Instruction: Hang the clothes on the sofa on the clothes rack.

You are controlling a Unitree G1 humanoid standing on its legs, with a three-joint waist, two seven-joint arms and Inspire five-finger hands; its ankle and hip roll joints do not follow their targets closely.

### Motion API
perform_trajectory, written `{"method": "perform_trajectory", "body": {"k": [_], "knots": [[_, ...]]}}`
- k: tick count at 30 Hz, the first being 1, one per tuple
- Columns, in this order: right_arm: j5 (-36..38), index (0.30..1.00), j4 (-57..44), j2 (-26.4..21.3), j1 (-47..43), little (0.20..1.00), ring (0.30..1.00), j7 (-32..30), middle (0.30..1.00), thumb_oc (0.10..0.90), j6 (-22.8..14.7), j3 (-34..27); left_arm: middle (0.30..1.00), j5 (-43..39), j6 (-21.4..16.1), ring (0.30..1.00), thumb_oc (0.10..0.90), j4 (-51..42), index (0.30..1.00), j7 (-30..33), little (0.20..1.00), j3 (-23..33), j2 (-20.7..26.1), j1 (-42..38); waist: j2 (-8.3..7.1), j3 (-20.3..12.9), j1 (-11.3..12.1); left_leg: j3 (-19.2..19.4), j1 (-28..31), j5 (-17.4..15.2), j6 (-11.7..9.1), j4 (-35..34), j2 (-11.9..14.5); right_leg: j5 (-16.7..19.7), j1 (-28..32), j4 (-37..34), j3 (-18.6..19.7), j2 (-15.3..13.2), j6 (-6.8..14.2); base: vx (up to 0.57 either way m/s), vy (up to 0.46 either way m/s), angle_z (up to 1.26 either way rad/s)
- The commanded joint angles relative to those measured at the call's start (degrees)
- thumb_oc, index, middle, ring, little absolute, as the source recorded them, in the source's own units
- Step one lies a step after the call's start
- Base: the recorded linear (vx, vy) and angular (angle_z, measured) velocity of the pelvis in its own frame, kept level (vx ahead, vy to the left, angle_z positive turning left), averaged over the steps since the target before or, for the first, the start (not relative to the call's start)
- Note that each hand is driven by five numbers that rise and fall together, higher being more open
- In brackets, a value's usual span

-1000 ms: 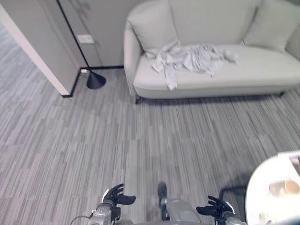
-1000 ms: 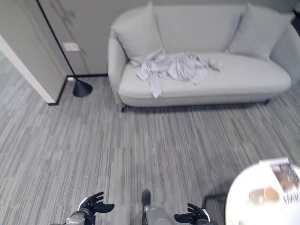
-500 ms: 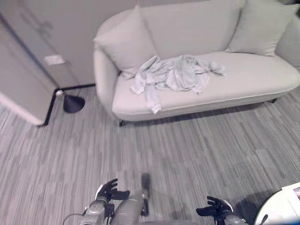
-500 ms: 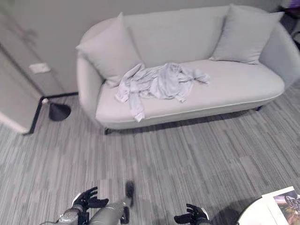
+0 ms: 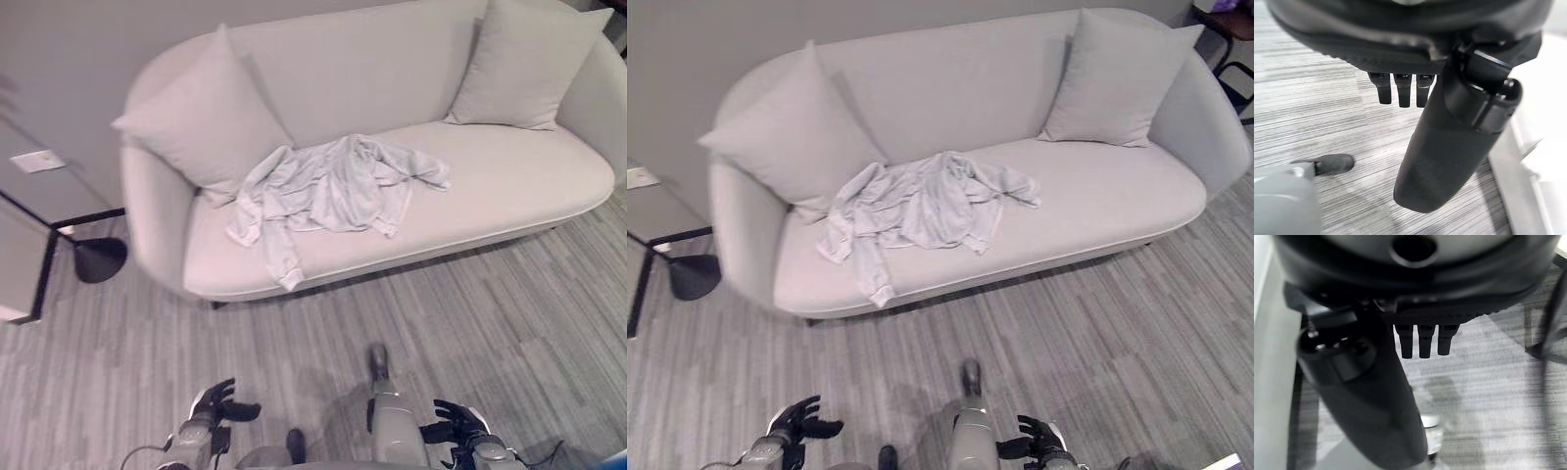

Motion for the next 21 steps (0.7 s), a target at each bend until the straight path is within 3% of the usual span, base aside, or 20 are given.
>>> {"method": "perform_trajectory", "body": {"k": [1,2,4,5,6,8,9,10,11,13,15,17,21], "knots": [[1.0,0.9,-3.0,-2.5,-1.0,0.9,0.9,0.1,0.9,0.8,-2.6,-1.4,0.9,-3.0,-2.8,0.9,0.8,-4.8,0.9,-0.9,0.9,0.2,-0.6,0.3,-1.13,-1.1,0.8,4.9,-5.2,4.4,-2.6,6.0,-1.1,3.2,10.7,-0.8,-1.5,1.7,-3.5,0.24,-0.331,1.19],[1.0,0.9,-3.0,-2.5,-1.0,0.9,0.9,0.1,0.9,0.8,-2.6,-1.4,0.9,-3.0,-2.8,0.9,0.8,-4.8,0.9,-0.9,0.9,0.2,-0.6,0.3,-1.11,-1.1,0.8,4.8,-5.3,4.3,-2.6,6.2,-1.1,3.2,10.7,-0.8,-1.6,1.7,-3.5,0.37,-0.542,1.11],[1.1,0.9,-4.1,-3.4,-0.2,0.9,0.9,-0.3,0.9,0.8,-2.7,-2.0,0.9,-5.0,-2.6,0.9,0.8,-6.4,0.9,-0.6,0.9,0.5,-0.5,0.6,-2.47,0.3,1.3,4.8,-12.5,8.9,-4.4,23.3,-0.2,0.3,14.7,-0.5,-3.3,1.8,-6.2,0.28,-0.438,0.59],[0.8,0.9,-4.0,-4.6,0.3,0.9,0.9,-1.2,0.9,0.8,-2.1,-2.4,0.9,-7.1,-2.7,0.9,0.8,-7.9,0.9,0.4,0.9,1.1,-0.7,-0.1,-3.91,2.0,2.4,8.6,-20.9,10.8,-4.4,30.0,1.3,-2.0,18.5,-1.2,-4.4,1.6,-7.8,0.25,-0.351,0.38],[0.8,0.9,-4.0,-4.6,0.3,0.9,0.9,-1.2,0.9,0.8,-2.1,-2.4,0.9,-7.1,-2.7,0.9,0.8,-7.9,0.9,0.4,0.9,1.0,-0.7,-0.1,-3.88,2.2,2.4,8.6,-20.8,10.7,-4.4,30.0,1.4,-2.0,18.8,-1.2,-4.5,1.6,-7.8,0.39,-0.238,0.28],[0.7,0.9,-4.1,-4.9,1.0,0.9,0.9,-1.5,0.9,0.8,-2.0,-2.9,0.9,-8.0,-2.8,0.9,0.8,-10.2,0.9,0.5,0.9,1.0,-0.7,0.4,-3.21,1.5,2.8,10.7,-19.3,10.5,-4.1,12.5,3.0,-3.0,20.5,-2.2,-5.7,1.4,-6.8,0.34,0.075,-0.06],[1.6,0.9,-4.8,-5.1,1.4,0.9,0.9,-2.0,0.9,0.8,-1.9,-3.9,0.9,-8.7,-2.9,0.9,0.8,-11.3,0.9,0.8,0.9,1.5,-0.2,0.9,-2.09,0.7,3.2,9.3,-19.3,13.5,-5.0,4.2,3.9,-4.1,21.4,-2.4,-6.5,1.8,-6.2,0.25,0.092,-0.46],[1.6,0.9,-4.8,-5.1,1.5,0.9,0.9,-2.0,0.9,0.8,-1.9,-3.9,0.9,-8.7,-2.9,0.9,0.8,-11.3,0.9,0.8,0.9,1.5,-0.2,0.9,-2.12,0.8,3.2,9.3,-19.1,13.6,-5.0,4.0,3.8,-4.1,21.5,-2.4,-6.6,1.7,-6.2,0.36,0.141,-0.53],[3.3,0.9,-6.1,-4.9,1.5,0.9,0.9,-1.9,0.9,0.8,-2.5,-5.2,0.9,-8.7,-2.8,0.9,0.8,-10.5,0.9,1.0,0.9,1.9,-0.4,1.4,-1.08,-0.4,2.8,8.1,-17.4,13.7,-5.0,0.4,3.5,-4.8,22.1,-2.4,-6.2,2.0,-5.5,0.34,0.203,-0.66],[2.0,0.9,-9.1,-5.1,0.6,0.9,0.9,-2.5,0.9,0.8,-2.7,-5.6,0.9,-8.1,-2.9,0.9,0.8,-8.3,0.9,0.9,0.9,3.2,0.3,2.4,-0.54,-1.7,3.2,10.0,-14.4,13.0,-4.5,-1.4,1.4,-4.7,22.4,-2.0,-4.9,0.1,-4.3,0.4,0.301,-0.73],[-2.1,0.9,-11.5,-5.3,0.2,0.9,0.9,-3.1,0.9,0.8,-2.3,-4.4,0.9,-7.1,-2.9,0.9,0.8,-8.1,0.9,1.4,0.9,3.8,1.1,2.1,-1.05,-1.8,4.0,10.9,-14.3,11.7,-3.5,-1.6,0.1,-4.2,21.6,-0.9,-4.8,-1.7,-3.4,0.18,0.271,-0.61],[-1.3,0.9,-12.7,-4.6,0.0,0.9,0.9,-2.7,0.9,0.8,-1.7,-5.0,0.9,-6.5,-2.8,0.9,0.8,-7.6,0.9,2.0,0.9,4.9,1.8,1.8,-1.83,-2.2,4.4,11.7,-14.5,10.0,-2.6,-1.6,-1.1,-3.6,20.0,1.2,-4.6,-3.6,-2.2,0.11,0.254,0.09],[-5.5,0.9,-28.5,-7.5,1.0,0.9,0.9,-4.0,0.9,0.8,-1.9,-8.5,0.9,-6.2,-3.5,0.9,0.8,-22.3,0.9,4.6,0.9,7.9,3.9,3.6,-1.49,-0.6,4.4,13.4,-13.3,7.7,-0.8,-1.6,-2.5,-0.4,13.1,13.6,-4.2,-6.5,-1.1,0.02,0.181,0.3]]}}
